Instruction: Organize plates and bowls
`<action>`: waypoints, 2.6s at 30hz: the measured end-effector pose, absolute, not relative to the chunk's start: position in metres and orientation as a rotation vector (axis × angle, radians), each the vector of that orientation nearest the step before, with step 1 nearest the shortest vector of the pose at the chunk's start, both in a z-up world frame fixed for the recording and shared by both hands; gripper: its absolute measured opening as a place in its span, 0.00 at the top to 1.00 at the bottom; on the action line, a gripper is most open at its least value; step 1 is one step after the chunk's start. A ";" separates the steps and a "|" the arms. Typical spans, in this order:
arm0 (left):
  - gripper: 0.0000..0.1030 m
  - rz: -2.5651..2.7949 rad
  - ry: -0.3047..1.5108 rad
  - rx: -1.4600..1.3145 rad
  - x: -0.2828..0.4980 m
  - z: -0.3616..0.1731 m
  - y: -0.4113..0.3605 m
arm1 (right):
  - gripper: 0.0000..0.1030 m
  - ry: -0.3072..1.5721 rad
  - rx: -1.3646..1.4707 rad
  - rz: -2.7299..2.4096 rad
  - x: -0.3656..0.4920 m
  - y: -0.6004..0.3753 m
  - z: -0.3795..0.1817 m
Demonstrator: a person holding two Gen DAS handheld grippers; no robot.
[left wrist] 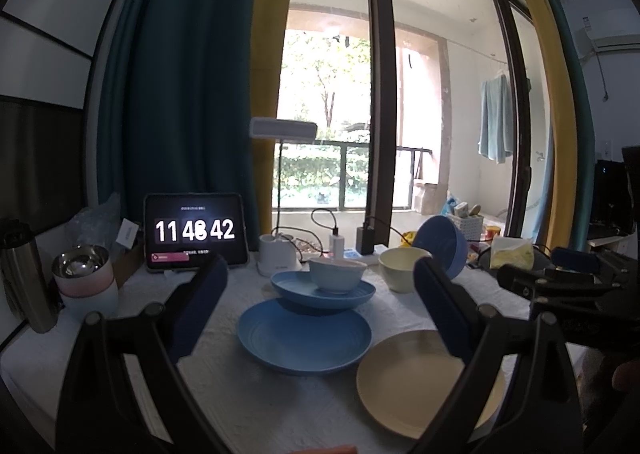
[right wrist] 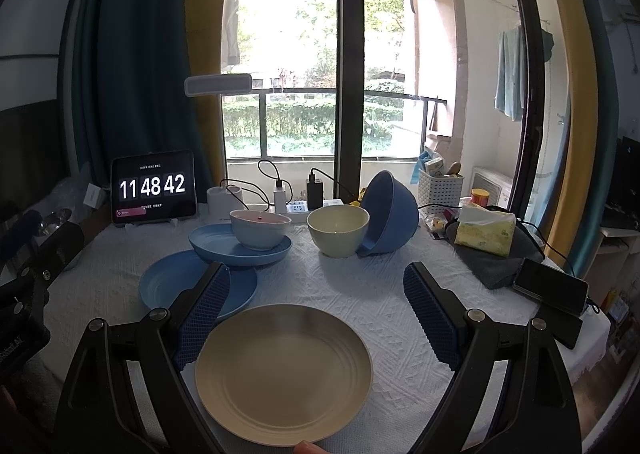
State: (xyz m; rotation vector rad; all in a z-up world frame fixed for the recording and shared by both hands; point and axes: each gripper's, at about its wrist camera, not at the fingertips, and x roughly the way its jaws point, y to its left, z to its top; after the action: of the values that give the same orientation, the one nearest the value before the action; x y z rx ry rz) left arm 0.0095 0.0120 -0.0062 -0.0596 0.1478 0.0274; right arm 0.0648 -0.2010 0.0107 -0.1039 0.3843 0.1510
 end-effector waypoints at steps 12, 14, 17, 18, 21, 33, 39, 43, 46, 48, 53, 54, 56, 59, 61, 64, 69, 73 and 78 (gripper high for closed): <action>0.08 0.100 0.234 -0.073 0.045 -0.024 0.047 | 0.12 0.435 -0.124 0.217 0.106 -0.185 -0.006; 0.08 0.106 0.264 -0.083 0.055 -0.029 0.055 | 0.12 0.443 -0.126 0.227 0.114 -0.182 -0.008; 0.08 0.118 0.325 -0.080 0.075 -0.039 0.066 | 0.12 0.463 -0.130 0.247 0.129 -0.174 -0.014; 0.08 0.120 0.345 -0.076 0.081 -0.042 0.068 | 0.12 0.473 -0.130 0.257 0.134 -0.172 -0.016; 0.08 0.119 0.399 -0.085 0.099 -0.053 0.078 | 0.12 0.494 -0.133 0.276 0.145 -0.165 -0.021; 0.08 0.083 0.574 -0.176 0.160 -0.084 0.106 | 0.23 0.627 -0.108 0.332 0.201 -0.141 -0.045; 0.09 0.071 0.648 -0.183 0.182 -0.100 0.107 | 0.42 0.745 -0.070 0.344 0.228 -0.133 -0.068; 0.16 0.064 0.693 -0.183 0.192 -0.110 0.105 | 0.46 0.838 -0.036 0.361 0.244 -0.130 -0.085; 0.20 0.061 0.725 -0.193 0.199 -0.118 0.106 | 0.50 0.878 -0.022 0.354 0.254 -0.128 -0.094; 0.25 0.055 0.751 -0.202 0.203 -0.124 0.107 | 0.53 0.901 -0.015 0.350 0.262 -0.127 -0.100; 0.40 0.041 0.818 -0.222 0.213 -0.140 0.106 | 0.56 0.939 -0.008 0.345 0.273 -0.123 -0.112; 0.44 0.041 0.826 -0.224 0.213 -0.141 0.106 | 0.57 0.947 -0.010 0.344 0.275 -0.121 -0.114; 0.48 0.036 0.844 -0.232 0.216 -0.146 0.105 | 0.57 0.966 -0.010 0.343 0.276 -0.118 -0.116; 0.54 0.032 0.864 -0.241 0.218 -0.150 0.106 | 0.61 0.990 -0.009 0.341 0.280 -0.116 -0.122; 0.58 0.031 0.867 -0.239 0.218 -0.152 0.105 | 0.64 1.003 -0.003 0.341 0.282 -0.116 -0.125; 0.61 0.031 0.867 -0.237 0.218 -0.153 0.105 | 0.69 1.019 -0.009 0.344 0.284 -0.115 -0.130; 0.67 0.036 0.864 -0.250 0.216 -0.151 0.108 | 0.77 1.021 -0.036 0.360 0.283 -0.107 -0.134; 0.69 0.054 0.838 -0.259 0.209 -0.147 0.109 | 0.78 1.022 -0.026 0.367 0.283 -0.109 -0.133; 0.69 0.071 0.821 -0.262 0.199 -0.141 0.112 | 0.78 1.023 -0.028 0.385 0.278 -0.106 -0.130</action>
State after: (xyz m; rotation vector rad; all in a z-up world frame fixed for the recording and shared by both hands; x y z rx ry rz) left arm 0.1987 0.1115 -0.1406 -0.2625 0.8212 0.0714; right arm 0.2777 -0.1058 -0.1298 -0.0281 1.0231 0.3849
